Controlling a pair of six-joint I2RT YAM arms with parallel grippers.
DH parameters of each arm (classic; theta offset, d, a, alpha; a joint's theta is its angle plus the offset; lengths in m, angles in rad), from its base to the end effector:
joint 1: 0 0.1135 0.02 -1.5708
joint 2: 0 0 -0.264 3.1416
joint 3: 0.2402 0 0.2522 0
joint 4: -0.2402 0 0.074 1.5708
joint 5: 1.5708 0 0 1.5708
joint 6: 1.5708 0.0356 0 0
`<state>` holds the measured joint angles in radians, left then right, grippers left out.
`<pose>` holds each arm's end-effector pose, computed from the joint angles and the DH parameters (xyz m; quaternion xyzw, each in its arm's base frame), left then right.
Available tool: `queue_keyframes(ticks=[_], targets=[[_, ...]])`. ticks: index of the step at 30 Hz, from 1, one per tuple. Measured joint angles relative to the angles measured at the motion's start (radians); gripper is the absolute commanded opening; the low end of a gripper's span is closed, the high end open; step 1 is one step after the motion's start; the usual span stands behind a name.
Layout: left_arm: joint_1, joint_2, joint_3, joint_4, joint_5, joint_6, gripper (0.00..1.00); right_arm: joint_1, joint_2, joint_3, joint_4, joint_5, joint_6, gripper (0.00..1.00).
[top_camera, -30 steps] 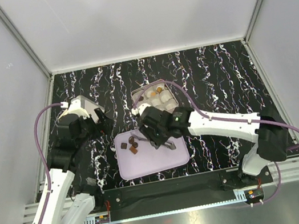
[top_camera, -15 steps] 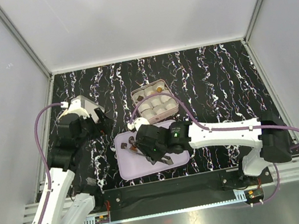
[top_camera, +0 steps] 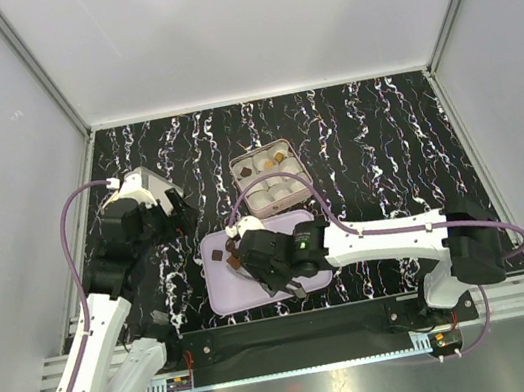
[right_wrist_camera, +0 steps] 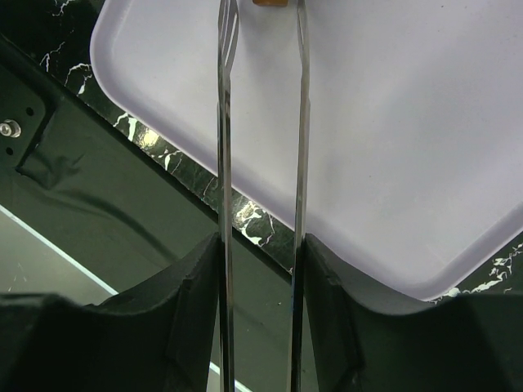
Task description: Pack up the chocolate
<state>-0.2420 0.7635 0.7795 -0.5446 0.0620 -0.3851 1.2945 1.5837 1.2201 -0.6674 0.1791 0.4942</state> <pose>0.1624 -0.0424 0.3047 -0.0466 0.8657 -0.1790 0.4650 0.0961 0.3155 0.2529 -0.3520 0.8934 0.1531 0.2335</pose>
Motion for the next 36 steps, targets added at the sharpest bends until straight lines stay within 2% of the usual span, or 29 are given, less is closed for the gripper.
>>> queue_keyframes(ticks=[6, 12, 18, 22, 25, 29, 32, 36], targets=[[0.000, 0.000, 0.000, 0.000, -0.001, 0.000, 0.99, 0.002, 0.026, -0.002, 0.010, -0.003, 0.001, 0.43], [0.000, 0.000, 0.000, 0.000, -0.003, 0.000, 0.99, 0.003, 0.027, 0.005, -0.012, 0.007, -0.001, 0.32], [0.000, 0.000, 0.000, 0.000, -0.003, 0.000, 0.99, 0.003, -0.023, 0.057, -0.117, 0.038, 0.000, 0.27], [0.000, 0.000, 0.000, 0.000, -0.003, 0.000, 0.99, -0.014, -0.097, 0.153, -0.212, 0.081, -0.018, 0.26], [0.000, 0.000, 0.000, 0.000, -0.003, 0.000, 0.99, -0.110, -0.153, 0.209, -0.245, 0.095, -0.060, 0.26], [0.000, -0.002, 0.000, 0.000, -0.003, 0.000, 0.99, -0.341, -0.185, 0.225, -0.249, 0.099, -0.143, 0.27], [0.000, -0.002, 0.000, 0.000, -0.002, 0.000, 0.99, -0.481, -0.159, 0.228, -0.245, 0.089, -0.207, 0.27], [0.000, -0.002, 0.000, 0.000, -0.002, 0.000, 0.99, -0.602, -0.079, 0.229, -0.217, 0.050, -0.265, 0.27]])
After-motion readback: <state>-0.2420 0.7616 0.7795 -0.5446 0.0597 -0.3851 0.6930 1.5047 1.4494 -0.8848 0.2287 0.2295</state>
